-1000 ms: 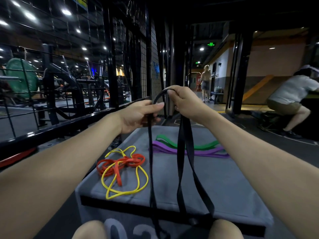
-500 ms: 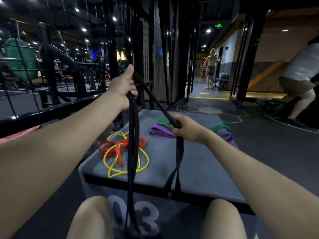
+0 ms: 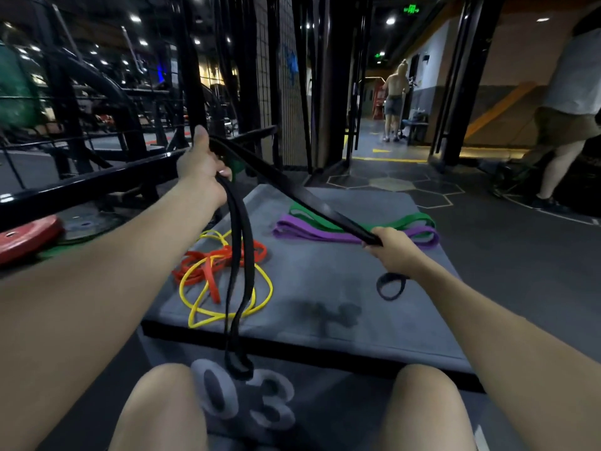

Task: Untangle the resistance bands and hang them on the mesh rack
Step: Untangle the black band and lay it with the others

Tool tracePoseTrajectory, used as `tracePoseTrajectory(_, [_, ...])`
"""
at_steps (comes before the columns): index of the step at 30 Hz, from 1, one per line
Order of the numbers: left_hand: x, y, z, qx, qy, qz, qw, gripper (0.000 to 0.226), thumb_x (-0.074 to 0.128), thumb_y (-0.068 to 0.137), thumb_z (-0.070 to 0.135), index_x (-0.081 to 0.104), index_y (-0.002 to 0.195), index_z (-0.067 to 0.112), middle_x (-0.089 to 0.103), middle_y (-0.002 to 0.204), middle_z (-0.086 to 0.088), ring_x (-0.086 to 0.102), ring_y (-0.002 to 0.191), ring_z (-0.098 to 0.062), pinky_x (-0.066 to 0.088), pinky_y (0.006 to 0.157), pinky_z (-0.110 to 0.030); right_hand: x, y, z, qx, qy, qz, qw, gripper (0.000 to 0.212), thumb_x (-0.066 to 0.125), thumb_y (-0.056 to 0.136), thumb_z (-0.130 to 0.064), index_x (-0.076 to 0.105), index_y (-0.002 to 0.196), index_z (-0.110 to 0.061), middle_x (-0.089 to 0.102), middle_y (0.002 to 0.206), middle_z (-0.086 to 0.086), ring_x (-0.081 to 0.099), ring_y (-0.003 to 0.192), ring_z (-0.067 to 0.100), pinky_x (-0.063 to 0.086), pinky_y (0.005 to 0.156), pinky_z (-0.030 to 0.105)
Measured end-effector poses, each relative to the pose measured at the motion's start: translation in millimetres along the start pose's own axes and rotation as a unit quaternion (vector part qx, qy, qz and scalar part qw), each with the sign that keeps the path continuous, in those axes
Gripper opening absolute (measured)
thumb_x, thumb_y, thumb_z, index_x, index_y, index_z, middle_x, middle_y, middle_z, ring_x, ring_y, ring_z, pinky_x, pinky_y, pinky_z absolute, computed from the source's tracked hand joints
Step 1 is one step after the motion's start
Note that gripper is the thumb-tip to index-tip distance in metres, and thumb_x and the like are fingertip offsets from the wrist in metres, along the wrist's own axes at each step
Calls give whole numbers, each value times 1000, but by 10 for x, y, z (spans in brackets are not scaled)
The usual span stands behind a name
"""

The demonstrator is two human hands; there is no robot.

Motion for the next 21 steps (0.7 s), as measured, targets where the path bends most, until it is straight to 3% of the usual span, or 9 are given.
tracePoseTrajectory(4, [-73, 213, -267, 86, 176, 28, 980, 35, 50, 93, 43, 39, 68, 20, 31, 53, 4, 28, 30, -6, 24, 37, -18, 176, 174, 46, 13, -12, -5, 1000, 5, 55, 89, -9, 52, 92, -11, 57, 84, 9, 53, 77, 26, 41, 66, 33])
tracePoseTrajectory(7, [-128, 354, -587, 138, 295, 25, 945, 33, 51, 89, 47, 43, 69, 22, 41, 64, -1, 44, 57, -19, 36, 57, -30, 403, 312, 83, 23, 0, -7, 1000, 4, 58, 87, -10, 54, 90, -10, 58, 83, 9, 54, 76, 26, 42, 67, 34])
tracePoseTrajectory(9, [-120, 369, -833, 167, 374, -6, 912, 38, 53, 90, 43, 39, 65, 19, 40, 62, 0, 42, 62, -20, 33, 65, -34, 563, 402, 92, 28, -9, -22, 999, 12, 58, 88, -14, 60, 98, -8, 61, 87, 12, 59, 82, 29, 43, 67, 35])
tracePoseTrajectory(11, [-96, 332, -1114, 188, 436, -56, 878, 39, 54, 92, 36, 40, 66, 11, 42, 61, 0, 41, 57, -13, 29, 64, -29, 704, 477, 111, 29, -41, -31, 998, 17, 58, 89, -18, 60, 104, -10, 63, 96, 13, 60, 88, 32, 43, 66, 34])
tracePoseTrajectory(13, [-96, 292, -1423, 186, 469, -114, 856, 38, 56, 91, 38, 52, 80, 1, 54, 71, -7, 53, 68, -22, 30, 63, -31, 821, 537, 133, 20, -78, -32, 996, 17, 55, 90, -17, 60, 104, -11, 63, 98, 13, 60, 89, 34, 42, 66, 34])
tracePoseTrajectory(15, [-128, 270, -1709, 154, 508, -143, 836, 36, 56, 91, 34, 58, 93, -2, 56, 79, -10, 53, 77, -23, 26, 60, -27, 912, 589, 150, -7, -102, -34, 994, 15, 53, 89, -15, 61, 102, -13, 63, 97, 12, 60, 88, 34, 41, 64, 35])
tracePoseTrajectory(18, [-202, 273, -2125, 106, 523, -214, 818, 30, 61, 88, 29, 63, 100, 2, 66, 91, -14, 59, 84, -21, 30, 61, -24, 998, 664, 161, -54, -126, -28, 990, 16, 51, 89, -15, 60, 102, -16, 64, 99, 9, 59, 93, 33, 44, 67, 37])
tracePoseTrajectory(21, [-291, 267, -2409, 62, 534, -297, 789, 37, 74, 77, 30, 64, 101, 5, 69, 95, -17, 61, 84, -21, 40, 70, -30, 1052, 718, 202, -72, -124, -23, 989, 15, 50, 91, -21, 58, 104, -16, 63, 105, 7, 58, 98, 32, 43, 70, 37])
Point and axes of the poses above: each hand's wrist, its own y-axis towards the middle knuckle, its own x-axis out of the palm, z = x × y, the point moved 1 cm from there along y, towards the middle knuckle
